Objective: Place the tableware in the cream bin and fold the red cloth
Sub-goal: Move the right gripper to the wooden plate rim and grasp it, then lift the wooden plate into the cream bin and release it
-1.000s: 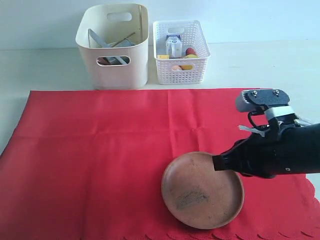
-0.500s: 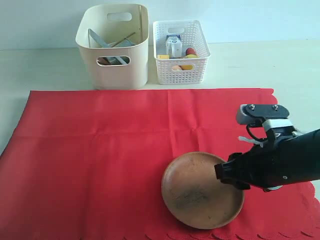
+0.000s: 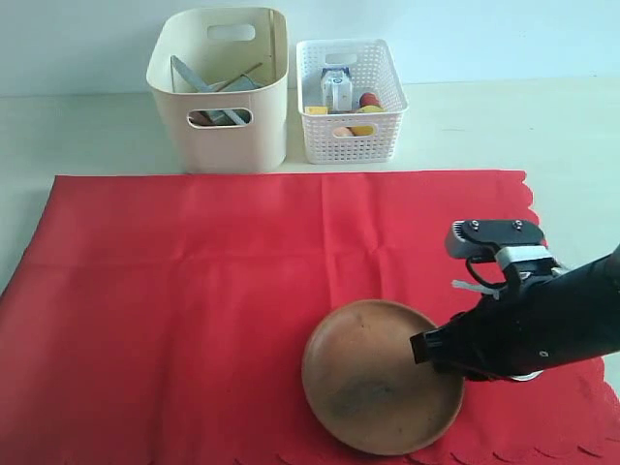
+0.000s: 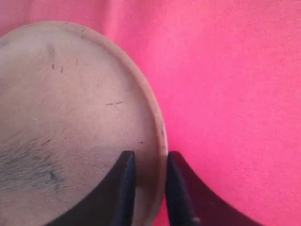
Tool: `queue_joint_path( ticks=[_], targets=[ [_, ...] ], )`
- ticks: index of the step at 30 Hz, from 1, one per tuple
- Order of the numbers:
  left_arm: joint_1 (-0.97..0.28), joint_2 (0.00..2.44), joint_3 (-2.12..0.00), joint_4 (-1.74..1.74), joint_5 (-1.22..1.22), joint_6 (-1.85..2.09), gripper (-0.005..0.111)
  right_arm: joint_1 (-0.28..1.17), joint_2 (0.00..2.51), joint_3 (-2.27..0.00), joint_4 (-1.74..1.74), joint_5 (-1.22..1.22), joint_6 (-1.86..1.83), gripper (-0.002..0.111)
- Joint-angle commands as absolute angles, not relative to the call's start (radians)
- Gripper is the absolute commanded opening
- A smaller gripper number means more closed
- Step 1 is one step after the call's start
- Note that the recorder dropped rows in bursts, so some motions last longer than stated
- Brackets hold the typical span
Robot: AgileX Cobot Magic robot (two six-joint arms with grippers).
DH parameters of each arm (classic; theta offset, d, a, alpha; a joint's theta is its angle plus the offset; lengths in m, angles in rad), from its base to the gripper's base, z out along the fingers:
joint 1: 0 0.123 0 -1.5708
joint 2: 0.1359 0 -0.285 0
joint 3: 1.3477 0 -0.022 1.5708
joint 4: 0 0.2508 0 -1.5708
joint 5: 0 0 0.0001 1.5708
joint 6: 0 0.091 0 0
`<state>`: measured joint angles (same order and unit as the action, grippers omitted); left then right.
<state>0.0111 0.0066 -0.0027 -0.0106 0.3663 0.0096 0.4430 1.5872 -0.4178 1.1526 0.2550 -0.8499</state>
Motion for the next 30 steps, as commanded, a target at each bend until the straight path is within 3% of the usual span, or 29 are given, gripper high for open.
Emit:
queue_joint_path(
  ticks=[1, 16, 30],
  targets=[
    [0.013, 0.000, 0.000, -0.011, 0.353, 0.011, 0.000, 0.441, 1.521, -0.404, 1.114, 0.268, -0.866, 0.000],
    [0.013, 0.000, 0.000, -0.011, 0.353, 0.011, 0.000, 0.441, 1.336, -0.483, 1.205, 0.256, -0.863, 0.000],
    [0.013, 0.000, 0.000, -0.011, 0.353, 0.011, 0.000, 0.441, 1.480, -0.888, 1.198, 0.203, -0.882, 0.000]
  ],
)
